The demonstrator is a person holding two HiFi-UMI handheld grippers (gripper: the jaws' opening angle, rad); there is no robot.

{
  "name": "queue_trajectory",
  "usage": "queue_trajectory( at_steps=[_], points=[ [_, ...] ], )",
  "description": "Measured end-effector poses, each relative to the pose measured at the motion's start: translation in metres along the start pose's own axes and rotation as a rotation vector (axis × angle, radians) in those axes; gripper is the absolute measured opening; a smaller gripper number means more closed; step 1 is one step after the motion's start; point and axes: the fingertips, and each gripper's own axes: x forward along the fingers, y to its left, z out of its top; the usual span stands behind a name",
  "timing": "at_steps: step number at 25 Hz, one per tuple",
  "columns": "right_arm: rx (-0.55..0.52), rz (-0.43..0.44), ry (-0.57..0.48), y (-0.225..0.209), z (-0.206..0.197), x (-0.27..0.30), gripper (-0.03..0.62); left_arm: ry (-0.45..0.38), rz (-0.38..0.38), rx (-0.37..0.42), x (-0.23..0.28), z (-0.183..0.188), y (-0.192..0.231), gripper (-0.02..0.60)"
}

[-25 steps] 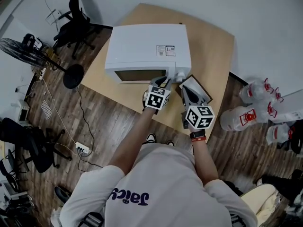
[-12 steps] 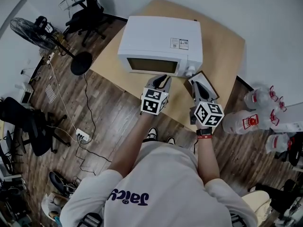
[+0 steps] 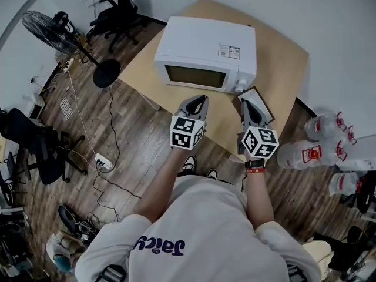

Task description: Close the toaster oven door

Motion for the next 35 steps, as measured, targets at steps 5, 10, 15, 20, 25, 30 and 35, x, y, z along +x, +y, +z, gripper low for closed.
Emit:
queue_trajectory(
  at_steps=[5, 10, 15, 20, 25, 30, 35],
  points=[
    [-0.021, -0.004, -0.007, 0.003, 0.002, -0.009, 0.014, -0.026, 0.021, -0.035, -0.015, 0.0, -0.002, 0.029],
    [-0.042, -0.039, -0.031, -0.001, 0.01, -0.016, 0.014, -0.053, 0.038, -0.022, -0.022, 0.005, -0.006, 0.021],
    [-0.062, -0.076, -0.066, -0.004, 0.019, -0.019, 0.014, -0.072, 0.042, -0.004, -0.025, 0.011, -0.008, 0.02],
    [-0.051, -0.059, -0.06, -0.003, 0.018, -0.014, 0.014, -0.071, 0.058, 0.001, -0.021, 0.01, -0.007, 0.02],
    [-0.035, -0.047, -0.044, -0.003, 0.014, -0.009, 0.014, -0.028, 0.041, 0.014, -0.007, 0.003, -0.008, 0.02],
    [-0.017, -0.087, -0.037, -0.015, 0.01, -0.009, 0.014, 0.094, 0.041, 0.025, 0.021, -0.02, -0.003, 0.02],
    [0.002, -0.132, -0.025, -0.028, 0.003, -0.011, 0.014, 0.13, -0.045, -0.005, 0.056, -0.036, -0.002, 0.021]
  ],
)
